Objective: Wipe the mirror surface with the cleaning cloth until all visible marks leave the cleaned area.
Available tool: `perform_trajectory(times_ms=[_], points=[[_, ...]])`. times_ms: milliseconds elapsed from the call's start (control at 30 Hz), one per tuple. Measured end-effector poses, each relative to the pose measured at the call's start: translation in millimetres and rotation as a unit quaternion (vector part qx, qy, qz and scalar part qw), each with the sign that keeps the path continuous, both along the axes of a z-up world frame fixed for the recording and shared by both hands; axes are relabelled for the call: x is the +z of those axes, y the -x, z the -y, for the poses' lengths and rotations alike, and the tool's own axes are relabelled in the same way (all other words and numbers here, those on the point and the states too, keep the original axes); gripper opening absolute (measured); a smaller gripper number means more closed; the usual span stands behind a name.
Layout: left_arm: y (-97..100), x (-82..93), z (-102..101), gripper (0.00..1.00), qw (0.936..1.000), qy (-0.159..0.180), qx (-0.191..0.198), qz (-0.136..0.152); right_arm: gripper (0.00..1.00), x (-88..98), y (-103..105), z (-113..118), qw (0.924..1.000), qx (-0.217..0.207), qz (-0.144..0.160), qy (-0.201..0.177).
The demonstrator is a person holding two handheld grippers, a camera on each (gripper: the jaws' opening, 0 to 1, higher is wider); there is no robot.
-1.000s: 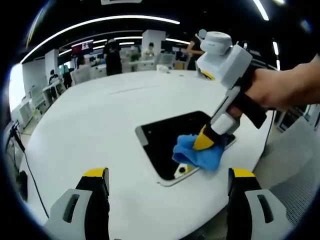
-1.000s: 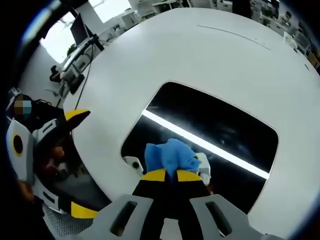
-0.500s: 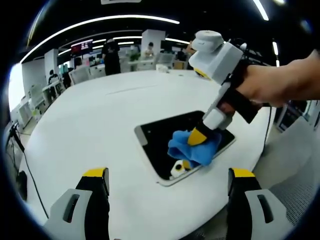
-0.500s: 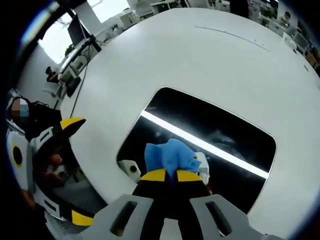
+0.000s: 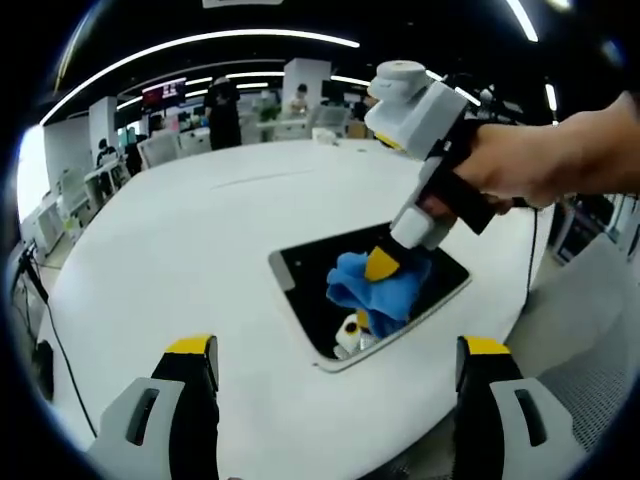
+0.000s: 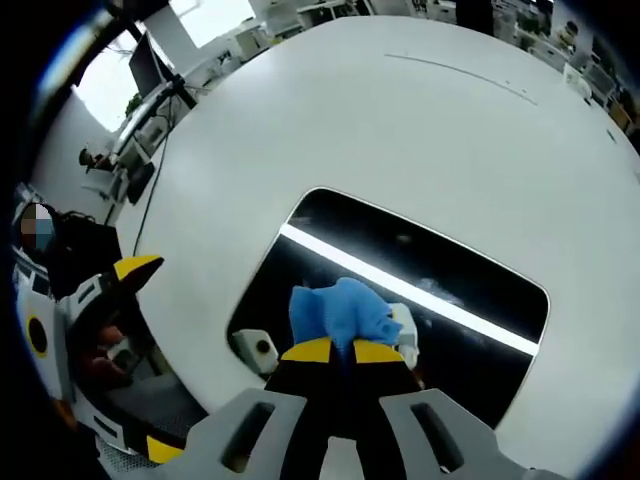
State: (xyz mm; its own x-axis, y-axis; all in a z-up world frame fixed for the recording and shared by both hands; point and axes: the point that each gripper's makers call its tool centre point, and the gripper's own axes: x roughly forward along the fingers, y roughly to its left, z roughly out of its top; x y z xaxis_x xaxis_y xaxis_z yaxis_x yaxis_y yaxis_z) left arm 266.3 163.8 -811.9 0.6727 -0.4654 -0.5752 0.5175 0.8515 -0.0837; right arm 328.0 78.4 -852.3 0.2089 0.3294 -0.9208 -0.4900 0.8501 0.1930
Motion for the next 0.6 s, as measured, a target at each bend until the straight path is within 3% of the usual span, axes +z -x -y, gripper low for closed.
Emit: perform_trajectory(times_ms=[600], points=[[-1.5, -1.4, -1.2, 0.99, 1.0, 0.001, 0.003, 0.0, 0.0, 7.4, -18.8, -1.7, 1.0, -0.009, 0.002, 0.003]])
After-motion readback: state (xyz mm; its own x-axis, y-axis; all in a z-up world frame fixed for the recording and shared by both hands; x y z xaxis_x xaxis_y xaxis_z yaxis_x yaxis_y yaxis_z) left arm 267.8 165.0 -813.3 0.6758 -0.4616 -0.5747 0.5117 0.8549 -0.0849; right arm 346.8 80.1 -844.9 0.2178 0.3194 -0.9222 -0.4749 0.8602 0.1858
